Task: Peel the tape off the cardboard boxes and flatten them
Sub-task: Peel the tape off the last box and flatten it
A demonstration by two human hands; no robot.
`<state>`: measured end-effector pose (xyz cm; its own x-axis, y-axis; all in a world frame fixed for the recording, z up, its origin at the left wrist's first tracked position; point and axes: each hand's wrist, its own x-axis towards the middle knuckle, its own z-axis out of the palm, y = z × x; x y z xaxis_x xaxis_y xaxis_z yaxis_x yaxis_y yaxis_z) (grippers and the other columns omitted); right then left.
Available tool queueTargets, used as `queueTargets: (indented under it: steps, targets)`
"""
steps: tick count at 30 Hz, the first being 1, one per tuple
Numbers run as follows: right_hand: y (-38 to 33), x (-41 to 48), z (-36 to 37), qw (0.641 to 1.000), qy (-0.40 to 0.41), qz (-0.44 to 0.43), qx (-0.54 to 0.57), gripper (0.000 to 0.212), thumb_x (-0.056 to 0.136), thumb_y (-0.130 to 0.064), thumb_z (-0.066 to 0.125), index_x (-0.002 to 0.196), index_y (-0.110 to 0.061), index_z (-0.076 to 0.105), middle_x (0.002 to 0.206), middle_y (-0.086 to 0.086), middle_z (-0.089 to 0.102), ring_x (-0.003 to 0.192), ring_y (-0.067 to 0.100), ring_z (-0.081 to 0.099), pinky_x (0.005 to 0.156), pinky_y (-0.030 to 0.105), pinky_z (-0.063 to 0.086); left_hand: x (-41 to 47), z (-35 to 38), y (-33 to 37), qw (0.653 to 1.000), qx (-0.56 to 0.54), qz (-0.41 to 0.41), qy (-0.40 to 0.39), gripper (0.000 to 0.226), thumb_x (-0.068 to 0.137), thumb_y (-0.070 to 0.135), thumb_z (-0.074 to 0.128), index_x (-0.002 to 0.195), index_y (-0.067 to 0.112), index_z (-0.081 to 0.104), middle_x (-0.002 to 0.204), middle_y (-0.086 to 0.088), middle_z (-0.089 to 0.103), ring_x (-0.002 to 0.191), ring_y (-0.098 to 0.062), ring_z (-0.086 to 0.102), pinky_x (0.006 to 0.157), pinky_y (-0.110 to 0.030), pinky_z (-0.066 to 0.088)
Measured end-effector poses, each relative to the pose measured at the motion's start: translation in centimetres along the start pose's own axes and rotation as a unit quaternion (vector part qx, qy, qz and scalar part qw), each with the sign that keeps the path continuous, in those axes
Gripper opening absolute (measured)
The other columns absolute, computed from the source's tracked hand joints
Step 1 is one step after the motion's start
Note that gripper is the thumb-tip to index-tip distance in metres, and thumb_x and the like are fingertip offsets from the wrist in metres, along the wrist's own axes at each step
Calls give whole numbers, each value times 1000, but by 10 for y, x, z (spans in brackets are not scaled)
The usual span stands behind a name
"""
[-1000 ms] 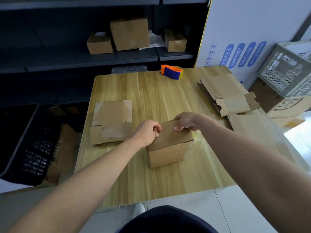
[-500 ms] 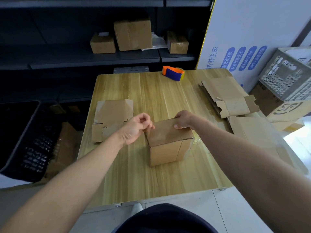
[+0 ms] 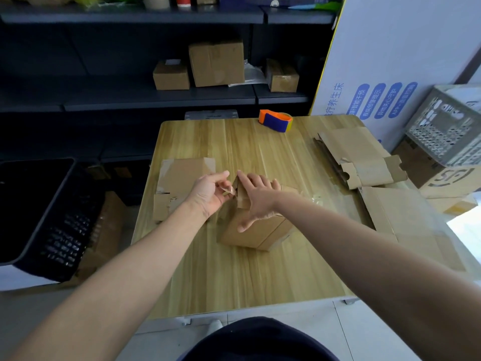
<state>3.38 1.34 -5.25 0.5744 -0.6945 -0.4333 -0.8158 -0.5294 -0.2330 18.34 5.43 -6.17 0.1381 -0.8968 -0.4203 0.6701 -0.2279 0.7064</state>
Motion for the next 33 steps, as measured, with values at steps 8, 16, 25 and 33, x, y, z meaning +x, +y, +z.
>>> queueTargets:
  steps: [8,16,25,33]
  targets:
    - [4,-6,2,995,82,-46,23,133,55,-54,83,148,-39,-11,146,-1,22,138,27,19,114,58,16,9,-17,2,999,14,-23,-22,25,92,2,52,71,13,44,50,3,41,41,-7,39,40,-17,34]
    - [23,-7,4,974,134,-25,181,110,56,-42,85,141,-47,16,132,-5,27,123,22,30,105,52,37,19,-29,3,969,202,8,145,12,90,0,55,87,9,48,73,-4,48,52,-11,39,37,-19,29]
    - [37,-11,10,948,156,-6,277,98,58,-26,89,132,-37,25,128,-8,26,115,21,41,96,39,46,22,-28,2,854,515,68,37,41,77,49,71,102,18,60,102,4,59,95,-14,55,82,-30,43]
    - [46,-19,4,974,110,19,195,95,59,-40,87,130,-19,27,135,-5,20,126,21,31,104,37,37,26,-4,-7,750,646,140,22,11,86,25,68,85,14,65,79,6,54,76,-13,51,60,-25,37]
